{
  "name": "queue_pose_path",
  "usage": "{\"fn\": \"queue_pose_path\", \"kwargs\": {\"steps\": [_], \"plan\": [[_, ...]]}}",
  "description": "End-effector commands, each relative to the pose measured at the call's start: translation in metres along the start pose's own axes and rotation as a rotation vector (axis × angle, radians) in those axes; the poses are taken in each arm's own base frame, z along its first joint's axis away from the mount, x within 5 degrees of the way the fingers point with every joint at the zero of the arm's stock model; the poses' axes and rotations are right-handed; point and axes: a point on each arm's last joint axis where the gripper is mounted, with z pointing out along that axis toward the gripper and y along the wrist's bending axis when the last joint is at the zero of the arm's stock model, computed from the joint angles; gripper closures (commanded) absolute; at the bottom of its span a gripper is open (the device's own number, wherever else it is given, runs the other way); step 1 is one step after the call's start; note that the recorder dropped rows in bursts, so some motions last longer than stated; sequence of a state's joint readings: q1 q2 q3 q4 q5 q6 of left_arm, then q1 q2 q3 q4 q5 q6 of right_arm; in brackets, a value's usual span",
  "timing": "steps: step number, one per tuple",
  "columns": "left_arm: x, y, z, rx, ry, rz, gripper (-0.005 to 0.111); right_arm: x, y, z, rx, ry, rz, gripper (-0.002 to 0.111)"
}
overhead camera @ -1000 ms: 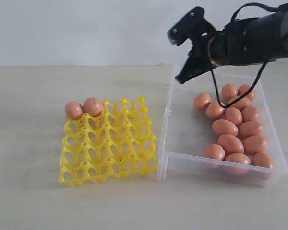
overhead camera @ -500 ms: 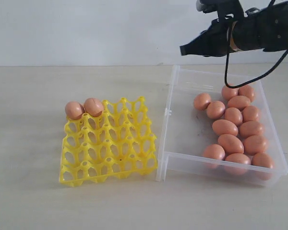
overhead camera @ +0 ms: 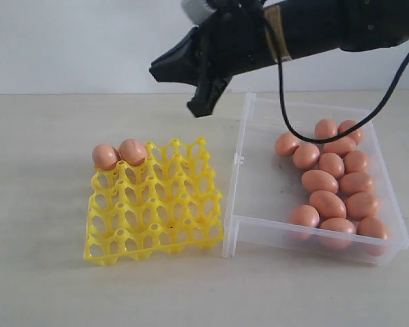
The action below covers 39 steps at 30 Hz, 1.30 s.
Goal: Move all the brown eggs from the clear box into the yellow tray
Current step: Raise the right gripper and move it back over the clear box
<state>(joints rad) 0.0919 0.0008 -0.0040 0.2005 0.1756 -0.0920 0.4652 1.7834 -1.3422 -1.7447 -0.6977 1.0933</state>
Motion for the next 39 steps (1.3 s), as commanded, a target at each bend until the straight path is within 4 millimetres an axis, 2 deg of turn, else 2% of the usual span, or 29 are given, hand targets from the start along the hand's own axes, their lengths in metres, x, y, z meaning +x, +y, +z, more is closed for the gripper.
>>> {"fn": "queue_pose_path", "kwargs": {"steps": [1,2,5,7,8,10,15,18,20,23,27,31,34,37,39], "plan": [[0.001,-0.001,0.000,0.008,-0.001,-0.005,0.103,-0.019,-0.007,0.002,0.546,0.352,-0.370,0.109],[0.001,-0.001,0.000,0.008,-0.001,-0.005,0.103,-0.020,-0.006,0.003,0.625,0.456,-0.472,0.109],[0.001,-0.001,0.000,0.008,-0.001,-0.005,0.103,-0.016,-0.015,-0.007,0.794,0.695,-0.613,0.109],[0.001,-0.001,0.000,0.008,-0.001,-0.005,0.103,-0.013,-0.020,-0.018,0.877,0.801,-0.630,0.109],[0.001,-0.001,0.000,0.008,-0.001,-0.005,0.103,-0.010,-0.026,-0.029,0.951,0.893,-0.630,0.109],[0.001,-0.001,0.000,0.008,-0.001,-0.005,0.103,-0.008,-0.036,-0.047,1.011,0.961,-0.622,0.109],[0.001,-0.001,0.000,0.008,-0.001,-0.005,0.103,0.000,-0.064,-0.100,1.202,0.953,-0.432,0.109],[0.001,-0.001,0.000,0.008,-0.001,-0.005,0.103,0.016,-0.074,-0.118,1.100,0.877,-0.225,0.109],[0.001,-0.001,0.000,0.008,-0.001,-0.005,0.103,0.026,-0.075,-0.123,1.009,0.741,0.002,0.109],[0.001,-0.001,0.000,0.008,-0.001,-0.005,0.103,0.037,-0.079,-0.125,0.957,0.527,0.331,0.109],[0.001,-0.001,0.000,0.008,-0.001,-0.005,0.103,0.046,-0.082,-0.120,0.903,0.414,0.490,0.109],[0.001,-0.001,0.000,0.008,-0.001,-0.005,0.103,0.061,-0.079,-0.100,0.837,0.345,0.688,0.109],[0.001,-0.001,0.000,0.008,-0.001,-0.005,0.103,0.081,-0.077,-0.078,0.733,0.400,0.829,0.109],[0.001,-0.001,0.000,0.008,-0.001,-0.005,0.103,0.103,-0.078,-0.054,0.573,0.560,0.932,0.108],[0.001,-0.001,0.000,0.008,-0.001,-0.005,0.103,0.121,-0.078,-0.039,0.482,0.682,0.991,0.102]]}}
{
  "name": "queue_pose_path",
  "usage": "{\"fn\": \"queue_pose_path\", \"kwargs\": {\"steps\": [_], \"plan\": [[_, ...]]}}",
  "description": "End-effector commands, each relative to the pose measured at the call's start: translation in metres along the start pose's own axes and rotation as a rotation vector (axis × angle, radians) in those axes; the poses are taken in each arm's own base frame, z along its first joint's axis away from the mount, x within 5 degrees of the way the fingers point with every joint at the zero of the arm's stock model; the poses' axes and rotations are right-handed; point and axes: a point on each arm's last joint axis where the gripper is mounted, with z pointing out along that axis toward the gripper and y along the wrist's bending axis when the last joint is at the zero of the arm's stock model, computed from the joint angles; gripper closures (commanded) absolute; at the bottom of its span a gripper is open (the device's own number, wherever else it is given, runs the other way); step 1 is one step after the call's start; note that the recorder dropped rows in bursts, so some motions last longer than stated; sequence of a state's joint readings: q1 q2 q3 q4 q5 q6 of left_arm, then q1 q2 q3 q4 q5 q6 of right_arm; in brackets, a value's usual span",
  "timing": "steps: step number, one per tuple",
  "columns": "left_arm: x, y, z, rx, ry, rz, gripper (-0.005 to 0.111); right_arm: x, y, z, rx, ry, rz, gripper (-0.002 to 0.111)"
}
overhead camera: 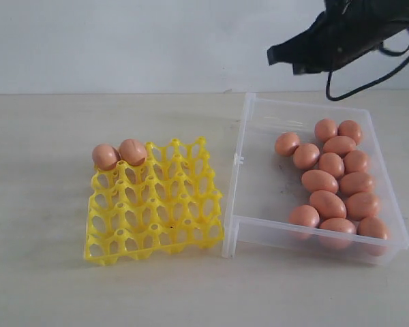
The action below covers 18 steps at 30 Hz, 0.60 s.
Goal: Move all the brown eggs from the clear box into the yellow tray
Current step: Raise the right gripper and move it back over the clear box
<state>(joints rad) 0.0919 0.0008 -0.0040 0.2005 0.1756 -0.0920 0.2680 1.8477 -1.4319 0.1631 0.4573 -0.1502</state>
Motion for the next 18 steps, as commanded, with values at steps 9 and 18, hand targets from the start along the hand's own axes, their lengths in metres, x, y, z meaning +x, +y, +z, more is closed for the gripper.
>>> {"fn": "queue_pose_path", "kwargs": {"steps": [9,18], "plan": [[0.001,-0.001,0.000,0.008,-0.001,-0.005,0.103,0.025,-0.006,0.066,0.012,0.384,0.165,0.030],[0.001,-0.001,0.000,0.008,-0.001,-0.005,0.103,0.015,-0.008,0.073,0.034,0.250,0.329,0.088]]}}
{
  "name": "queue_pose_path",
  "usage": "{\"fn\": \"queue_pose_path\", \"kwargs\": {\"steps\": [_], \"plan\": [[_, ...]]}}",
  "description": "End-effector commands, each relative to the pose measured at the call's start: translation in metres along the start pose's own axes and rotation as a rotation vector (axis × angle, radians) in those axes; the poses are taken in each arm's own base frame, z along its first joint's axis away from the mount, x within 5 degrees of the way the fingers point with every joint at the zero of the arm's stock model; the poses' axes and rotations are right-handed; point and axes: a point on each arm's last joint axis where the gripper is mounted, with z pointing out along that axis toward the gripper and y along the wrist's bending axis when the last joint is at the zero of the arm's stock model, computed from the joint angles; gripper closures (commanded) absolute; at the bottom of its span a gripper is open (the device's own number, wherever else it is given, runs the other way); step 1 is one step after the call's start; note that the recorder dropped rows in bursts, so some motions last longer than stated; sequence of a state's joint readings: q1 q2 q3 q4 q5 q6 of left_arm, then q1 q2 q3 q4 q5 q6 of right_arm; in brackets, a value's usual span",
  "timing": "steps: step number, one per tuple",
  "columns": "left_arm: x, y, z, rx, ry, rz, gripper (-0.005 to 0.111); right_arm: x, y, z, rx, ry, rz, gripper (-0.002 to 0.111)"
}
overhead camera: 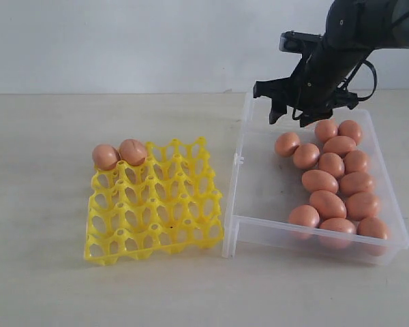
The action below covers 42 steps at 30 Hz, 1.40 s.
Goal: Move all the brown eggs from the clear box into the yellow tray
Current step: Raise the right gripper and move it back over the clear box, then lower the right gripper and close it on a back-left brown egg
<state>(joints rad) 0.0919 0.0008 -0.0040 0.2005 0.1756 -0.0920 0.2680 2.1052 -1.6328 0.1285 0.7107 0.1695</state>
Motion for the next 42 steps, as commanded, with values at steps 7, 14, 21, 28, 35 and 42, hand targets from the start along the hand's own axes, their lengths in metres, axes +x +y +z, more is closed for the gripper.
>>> {"fn": "queue_pose_path", "kwargs": {"steps": [7,14,21,28,35,42], "plan": [[0.001,-0.001,0.000,0.008,-0.001,-0.005,0.103,0.004,-0.004,-0.002,0.023,0.062,0.174,0.089],[0.001,-0.001,0.000,0.008,-0.001,-0.005,0.103,0.009,-0.008,0.000,0.065,0.089,0.226,0.058],[0.001,-0.001,0.000,0.008,-0.001,-0.005,0.103,0.011,-0.012,0.026,0.072,0.077,0.253,0.076],[0.001,-0.001,0.000,0.008,-0.001,-0.005,0.103,0.010,-0.015,0.046,0.062,0.029,0.280,0.066],[0.001,-0.001,0.000,0.008,-0.001,-0.005,0.103,0.005,-0.031,0.050,0.065,-0.010,0.314,0.066],[0.001,-0.001,0.000,0.008,-0.001,-0.005,0.103,0.002,-0.047,0.048,0.076,-0.012,0.351,0.057]]}}
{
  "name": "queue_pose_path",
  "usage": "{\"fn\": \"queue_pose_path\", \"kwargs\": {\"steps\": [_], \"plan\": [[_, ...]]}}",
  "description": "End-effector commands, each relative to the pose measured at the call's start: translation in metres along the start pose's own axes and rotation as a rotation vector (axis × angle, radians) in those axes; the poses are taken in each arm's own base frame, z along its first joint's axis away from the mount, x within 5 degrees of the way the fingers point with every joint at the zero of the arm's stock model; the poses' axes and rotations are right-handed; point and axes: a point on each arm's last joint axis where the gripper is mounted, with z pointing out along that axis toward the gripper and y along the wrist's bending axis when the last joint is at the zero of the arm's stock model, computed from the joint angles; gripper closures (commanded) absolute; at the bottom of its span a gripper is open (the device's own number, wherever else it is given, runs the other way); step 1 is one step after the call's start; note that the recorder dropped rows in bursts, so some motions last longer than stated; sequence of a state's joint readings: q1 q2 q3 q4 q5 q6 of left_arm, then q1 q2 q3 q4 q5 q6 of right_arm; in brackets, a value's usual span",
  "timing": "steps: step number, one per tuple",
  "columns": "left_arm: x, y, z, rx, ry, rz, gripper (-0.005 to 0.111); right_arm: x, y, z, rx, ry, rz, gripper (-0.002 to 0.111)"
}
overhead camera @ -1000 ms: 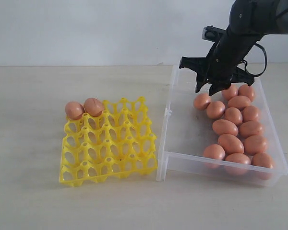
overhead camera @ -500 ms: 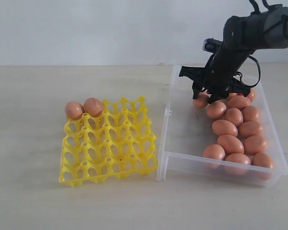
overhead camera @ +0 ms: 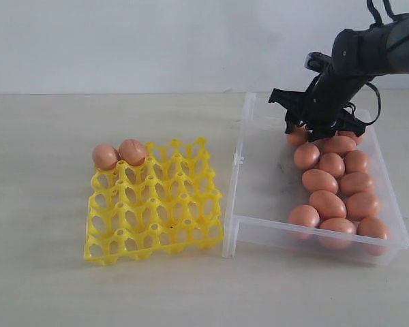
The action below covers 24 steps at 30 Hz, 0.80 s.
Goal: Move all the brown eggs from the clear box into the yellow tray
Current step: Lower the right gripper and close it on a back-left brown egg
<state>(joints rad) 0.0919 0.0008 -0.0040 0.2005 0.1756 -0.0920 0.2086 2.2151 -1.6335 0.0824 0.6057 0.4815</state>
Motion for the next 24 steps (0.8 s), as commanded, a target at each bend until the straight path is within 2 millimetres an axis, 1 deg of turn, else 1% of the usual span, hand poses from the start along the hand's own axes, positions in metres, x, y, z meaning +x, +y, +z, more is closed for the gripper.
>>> {"fn": "queue_pose_path", "kwargs": {"steps": [1,2,3,4,5,7,12,15,17,19,24], "plan": [[0.001,-0.001,0.000,0.008,-0.001,-0.005,0.103,-0.002,-0.010,0.004,0.017,0.006,0.016,0.051],[0.001,-0.001,0.000,0.008,-0.001,-0.005,0.103,-0.002,-0.010,0.004,0.017,0.007,0.016,0.046],[0.001,-0.001,0.000,0.008,-0.001,-0.005,0.103,-0.002,-0.010,0.004,0.019,0.006,0.015,0.044],[0.001,-0.001,0.000,0.008,-0.001,-0.005,0.103,-0.002,-0.010,0.004,0.019,0.004,0.017,0.046],[0.001,-0.001,0.000,0.008,-0.001,-0.005,0.103,-0.003,-0.009,0.004,0.014,-0.005,0.017,0.051],[0.001,-0.001,0.000,0.008,-0.001,-0.005,0.103,-0.005,-0.008,0.004,0.001,-0.029,0.019,0.056],[0.001,-0.001,0.000,0.008,-0.001,-0.005,0.103,-0.011,-0.011,0.004,-0.016,-0.064,0.085,0.055],[0.001,-0.001,0.000,0.008,-0.001,-0.005,0.103,-0.013,-0.015,0.003,-0.007,-0.067,0.086,0.055],[0.001,-0.001,0.000,0.008,-0.001,-0.005,0.103,-0.014,-0.018,0.004,0.010,-0.071,0.034,0.056],[0.001,-0.001,0.000,0.008,-0.001,-0.005,0.103,-0.013,-0.018,0.004,0.020,-0.060,-0.098,0.056],[0.001,-0.001,0.000,0.008,-0.001,-0.005,0.103,-0.013,-0.019,0.004,0.039,-0.059,-0.330,0.056]]}}
